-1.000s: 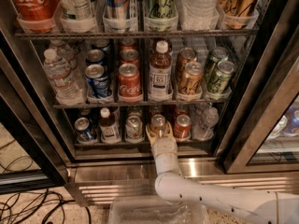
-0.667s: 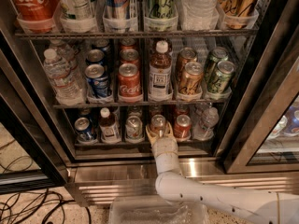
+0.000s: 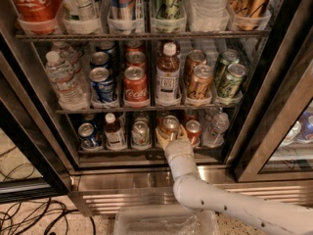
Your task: Pick orange can from bottom shelf of fridge
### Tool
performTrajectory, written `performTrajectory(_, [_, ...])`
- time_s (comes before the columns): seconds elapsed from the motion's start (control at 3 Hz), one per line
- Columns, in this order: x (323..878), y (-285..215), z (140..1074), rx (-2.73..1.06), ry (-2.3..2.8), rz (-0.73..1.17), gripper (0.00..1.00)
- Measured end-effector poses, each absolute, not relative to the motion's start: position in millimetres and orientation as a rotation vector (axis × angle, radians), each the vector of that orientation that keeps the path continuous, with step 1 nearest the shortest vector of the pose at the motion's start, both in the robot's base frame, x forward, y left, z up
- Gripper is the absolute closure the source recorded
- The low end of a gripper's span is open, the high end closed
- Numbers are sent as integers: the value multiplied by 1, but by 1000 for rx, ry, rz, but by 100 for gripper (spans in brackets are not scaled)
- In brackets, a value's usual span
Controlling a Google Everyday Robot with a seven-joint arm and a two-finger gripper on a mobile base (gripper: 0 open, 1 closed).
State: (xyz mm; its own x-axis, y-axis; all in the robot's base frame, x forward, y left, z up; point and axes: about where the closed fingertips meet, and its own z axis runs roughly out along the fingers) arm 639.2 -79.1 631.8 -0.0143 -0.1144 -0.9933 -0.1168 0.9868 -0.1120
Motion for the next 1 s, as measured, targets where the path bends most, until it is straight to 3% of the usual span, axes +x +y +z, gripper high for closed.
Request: performTrajectory(1.0, [575,-101,656,-320,1738,178,100])
